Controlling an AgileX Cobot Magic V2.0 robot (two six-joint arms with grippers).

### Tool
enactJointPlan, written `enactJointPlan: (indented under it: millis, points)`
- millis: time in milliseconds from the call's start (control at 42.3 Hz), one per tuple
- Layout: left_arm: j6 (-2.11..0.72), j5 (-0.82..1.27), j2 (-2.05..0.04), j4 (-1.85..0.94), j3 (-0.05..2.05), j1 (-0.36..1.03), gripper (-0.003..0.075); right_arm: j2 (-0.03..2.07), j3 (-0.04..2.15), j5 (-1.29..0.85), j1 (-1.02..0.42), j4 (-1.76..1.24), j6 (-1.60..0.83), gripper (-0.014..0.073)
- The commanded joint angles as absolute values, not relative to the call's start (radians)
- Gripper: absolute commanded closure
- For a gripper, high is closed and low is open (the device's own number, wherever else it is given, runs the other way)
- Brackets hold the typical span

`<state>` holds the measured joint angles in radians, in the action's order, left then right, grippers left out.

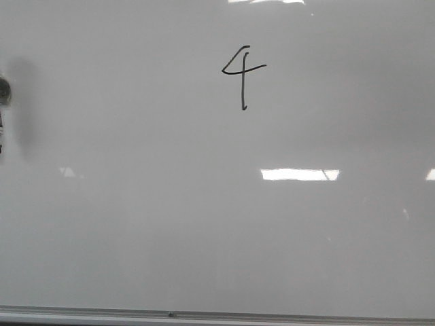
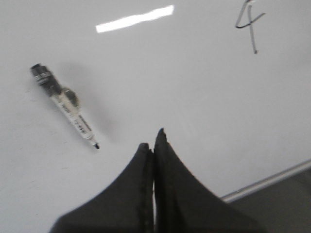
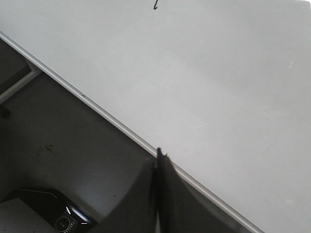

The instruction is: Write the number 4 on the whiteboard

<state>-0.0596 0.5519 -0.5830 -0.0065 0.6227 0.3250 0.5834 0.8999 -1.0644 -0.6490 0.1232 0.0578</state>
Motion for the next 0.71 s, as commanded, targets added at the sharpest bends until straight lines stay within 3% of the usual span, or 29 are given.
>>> enactJointPlan:
  millis: [0,283,590,685]
  points:
    - [-0.061,0.334,-0.483,-0.008,0.522,0.246,0.0741,0.587,0.923,-1.006,-0.642,0.128,0.059,0.0663]
    - [-0.061,0.066,-0.195,-0.011,0.177,0.066,0.0741,0.587,0.923,-1.006,-0.642,0.128,0.059,0.0663]
    - [-0.061,-0.052,-0.016,-0.069,-0.016,-0.018,0.0741,0.587,0.923,-1.006,-0.642,0.128,0.059,0.0663]
    - [-0.061,0.0,0.026,-0.071,-0.012,-0.02,0.0741,0.587,0.923,-1.004,-0.642,0.128,0.059,0.0663]
